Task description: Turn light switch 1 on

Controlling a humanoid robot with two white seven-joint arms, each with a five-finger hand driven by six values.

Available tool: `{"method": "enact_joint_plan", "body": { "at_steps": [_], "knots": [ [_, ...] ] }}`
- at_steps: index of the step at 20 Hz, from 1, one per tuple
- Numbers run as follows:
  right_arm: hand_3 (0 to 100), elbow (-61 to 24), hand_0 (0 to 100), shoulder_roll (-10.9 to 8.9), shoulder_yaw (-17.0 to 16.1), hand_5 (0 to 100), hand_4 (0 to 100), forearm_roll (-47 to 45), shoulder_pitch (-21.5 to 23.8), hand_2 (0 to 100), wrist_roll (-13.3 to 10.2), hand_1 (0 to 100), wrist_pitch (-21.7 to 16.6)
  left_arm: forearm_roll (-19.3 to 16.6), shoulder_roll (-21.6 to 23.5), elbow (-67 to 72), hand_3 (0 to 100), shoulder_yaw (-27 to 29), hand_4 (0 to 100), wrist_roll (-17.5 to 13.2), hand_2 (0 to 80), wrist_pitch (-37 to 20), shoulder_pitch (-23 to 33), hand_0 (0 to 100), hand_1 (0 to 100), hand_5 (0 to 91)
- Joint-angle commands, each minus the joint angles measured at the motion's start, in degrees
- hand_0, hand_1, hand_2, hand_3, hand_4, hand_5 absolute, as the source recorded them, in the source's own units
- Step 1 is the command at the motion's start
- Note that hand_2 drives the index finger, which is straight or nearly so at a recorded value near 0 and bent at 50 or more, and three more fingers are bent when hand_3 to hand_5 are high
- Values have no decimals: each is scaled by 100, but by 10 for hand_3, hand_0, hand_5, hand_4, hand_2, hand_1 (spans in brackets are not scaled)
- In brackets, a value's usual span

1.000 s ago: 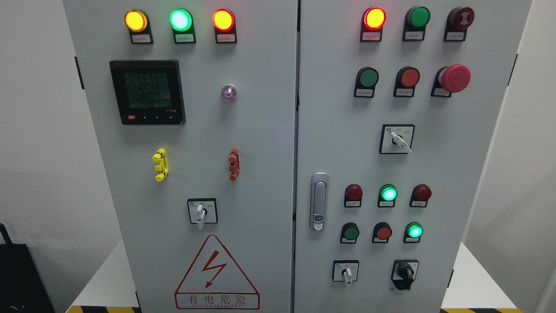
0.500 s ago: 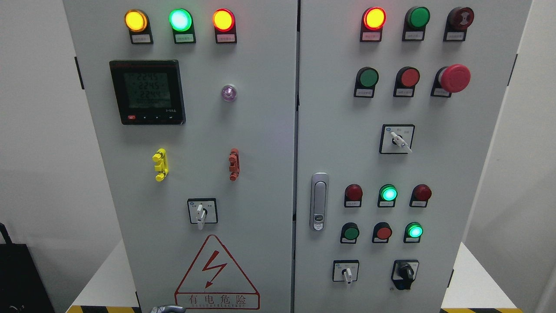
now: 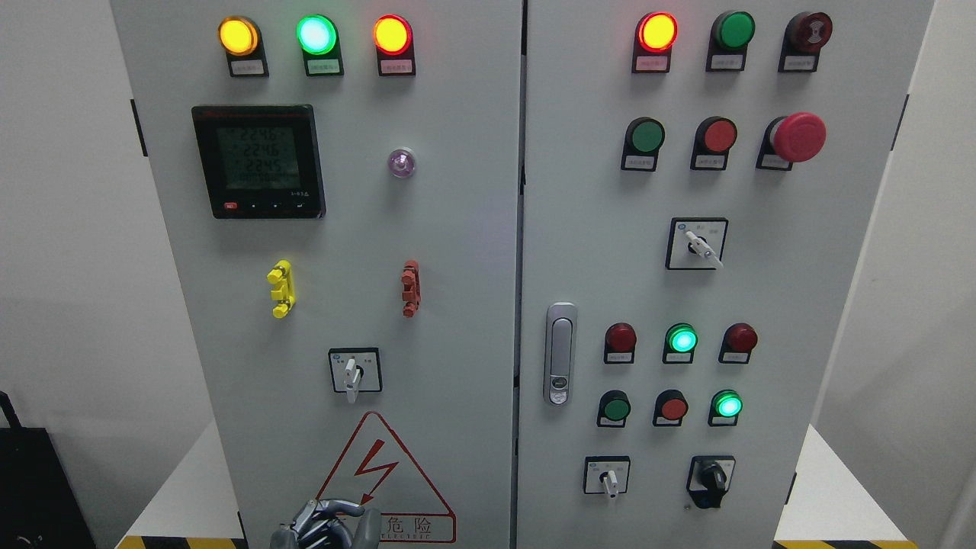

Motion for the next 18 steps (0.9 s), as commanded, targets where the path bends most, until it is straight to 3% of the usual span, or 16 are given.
{"method": "enact_joint_plan", "body": {
  "at_steps": [1, 5, 12, 18],
  "knots": [
    [0, 0, 0, 1, 3, 0, 0, 0, 0, 0, -4, 0, 1, -32, -153, -114, 935, -206, 972, 18, 531, 90, -297, 75, 531, 869],
    [0, 0, 0, 1, -5, 0, 0, 0, 0, 0, -4, 0, 1, -32, -170, -122, 935, -206, 953, 492, 526, 477, -429, 77, 553, 868],
    [0, 0, 0, -8, -5, 0, 0, 0, 0, 0, -4, 0, 1, -32, -188, -122, 941, -22, 937, 616, 543, 592, -534, 96, 600, 871],
    [0, 0, 0, 1, 3, 0, 0, 0, 0, 0, -4, 0, 1, -225, -188, -114, 944, -13, 934, 941, 542, 803, -613, 98, 647, 871]
  ]
}}
